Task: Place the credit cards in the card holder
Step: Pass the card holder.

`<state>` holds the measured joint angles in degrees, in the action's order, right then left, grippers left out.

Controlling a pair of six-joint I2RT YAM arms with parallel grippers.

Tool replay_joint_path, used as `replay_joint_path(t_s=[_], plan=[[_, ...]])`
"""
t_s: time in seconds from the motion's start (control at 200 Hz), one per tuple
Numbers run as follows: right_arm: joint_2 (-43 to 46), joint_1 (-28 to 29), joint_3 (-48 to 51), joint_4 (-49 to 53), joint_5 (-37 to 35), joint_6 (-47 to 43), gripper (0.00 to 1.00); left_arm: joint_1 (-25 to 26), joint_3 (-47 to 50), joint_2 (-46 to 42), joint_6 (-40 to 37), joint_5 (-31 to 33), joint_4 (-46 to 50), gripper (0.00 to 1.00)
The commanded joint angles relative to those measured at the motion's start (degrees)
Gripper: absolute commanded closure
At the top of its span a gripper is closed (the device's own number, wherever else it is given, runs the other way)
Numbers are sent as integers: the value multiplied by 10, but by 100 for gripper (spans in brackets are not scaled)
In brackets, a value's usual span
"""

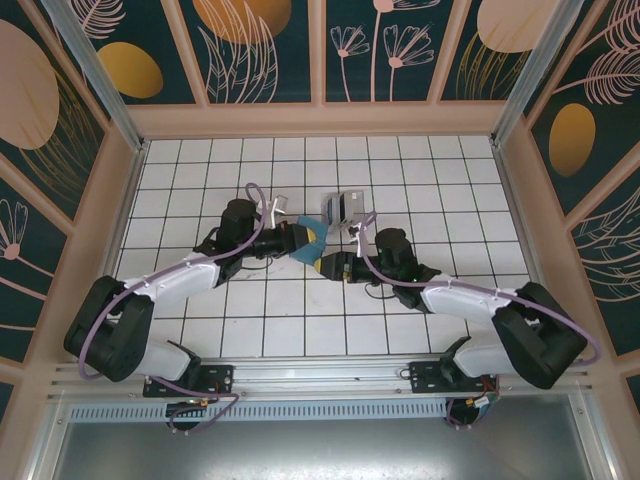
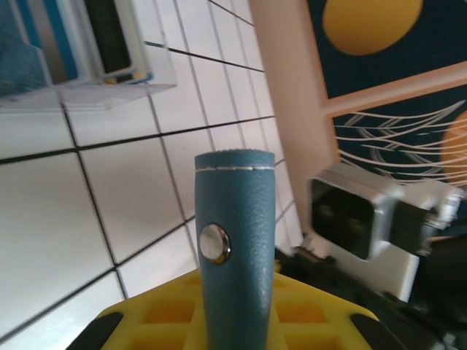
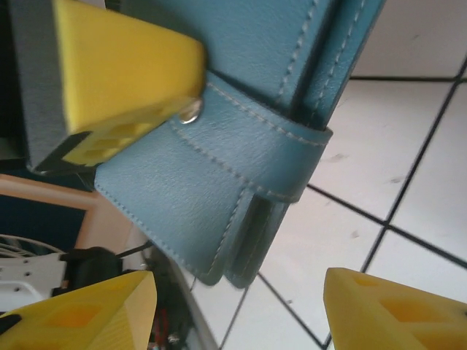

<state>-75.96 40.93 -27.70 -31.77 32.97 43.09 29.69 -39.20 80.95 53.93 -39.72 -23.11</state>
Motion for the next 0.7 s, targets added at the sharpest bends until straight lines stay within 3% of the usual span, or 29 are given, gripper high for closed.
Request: replay_joint_path(t_s=[0.0,0.125,0.22,0.345,0.475,0.696], plan=[[-14,-6,19,-139,56,95,37,3,28,-25,76,-49,-112,83],[-34,-14,20,-192,71,125,43,2,30,-23,94,-69,-121,83],[-43,-17,11,-195,76,127,67,2,35,-26,103,-80,-127,79],[-51,-24,9,-190,98,128,92,3,13,-40,59,-85,-46,58],[-47,-24,10,-165,113,110,97,-1,-39,-67,-39,-51,100,50],[-47,-26,12,-155,116,107,97,-15,-38,-84,-59,-65,130,55]])
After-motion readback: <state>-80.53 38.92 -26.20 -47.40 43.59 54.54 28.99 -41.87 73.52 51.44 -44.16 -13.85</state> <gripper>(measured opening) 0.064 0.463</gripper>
